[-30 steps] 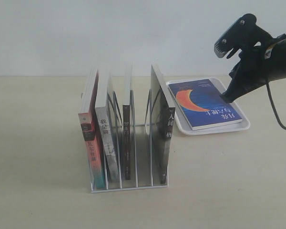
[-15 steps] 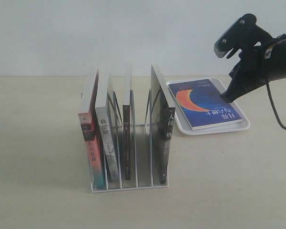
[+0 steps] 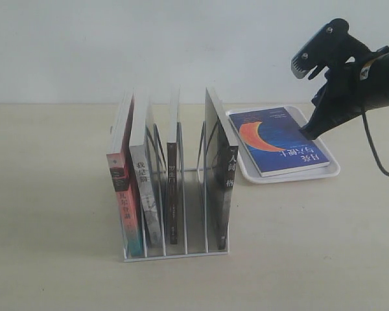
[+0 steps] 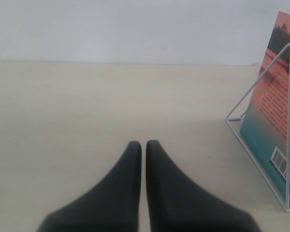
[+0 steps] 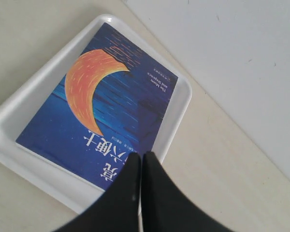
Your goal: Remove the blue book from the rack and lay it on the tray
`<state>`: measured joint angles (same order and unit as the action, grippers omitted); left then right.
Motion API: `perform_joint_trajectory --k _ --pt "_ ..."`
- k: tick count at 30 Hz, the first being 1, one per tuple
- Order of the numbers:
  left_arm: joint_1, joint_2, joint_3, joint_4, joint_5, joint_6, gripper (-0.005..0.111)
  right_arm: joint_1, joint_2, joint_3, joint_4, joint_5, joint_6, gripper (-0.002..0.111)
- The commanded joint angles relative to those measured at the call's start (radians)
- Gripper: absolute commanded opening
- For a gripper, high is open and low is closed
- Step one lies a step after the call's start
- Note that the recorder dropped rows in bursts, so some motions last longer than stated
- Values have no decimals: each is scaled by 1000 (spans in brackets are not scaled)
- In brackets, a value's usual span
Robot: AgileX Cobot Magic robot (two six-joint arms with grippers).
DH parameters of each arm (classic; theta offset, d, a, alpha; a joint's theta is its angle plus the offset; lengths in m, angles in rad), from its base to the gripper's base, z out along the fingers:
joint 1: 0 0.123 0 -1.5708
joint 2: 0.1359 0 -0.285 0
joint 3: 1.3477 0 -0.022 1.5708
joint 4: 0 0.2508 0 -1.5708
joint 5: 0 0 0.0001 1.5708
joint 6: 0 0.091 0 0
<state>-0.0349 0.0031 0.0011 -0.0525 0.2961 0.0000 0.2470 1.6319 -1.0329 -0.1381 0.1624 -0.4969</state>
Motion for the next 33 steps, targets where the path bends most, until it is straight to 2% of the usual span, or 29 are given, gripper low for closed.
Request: perform_joint_trajectory --k 1,11,21,26,33 --pt "2 -3 -1 -4 -4 0 4 -6 -13 -4 3 -3 2 0" --pt "2 -3 -1 -4 -4 0 4 -6 -39 -4 3 -2 2 0" --pt "2 -3 -1 -4 -4 0 4 -6 -311 -4 -4 -13 -1 0" --pt "2 -3 -1 -4 -4 0 4 -6 -496 -4 21 -1 212 0" --pt "2 -3 -1 -4 -4 0 4 -21 -764 29 56 116 344 0"
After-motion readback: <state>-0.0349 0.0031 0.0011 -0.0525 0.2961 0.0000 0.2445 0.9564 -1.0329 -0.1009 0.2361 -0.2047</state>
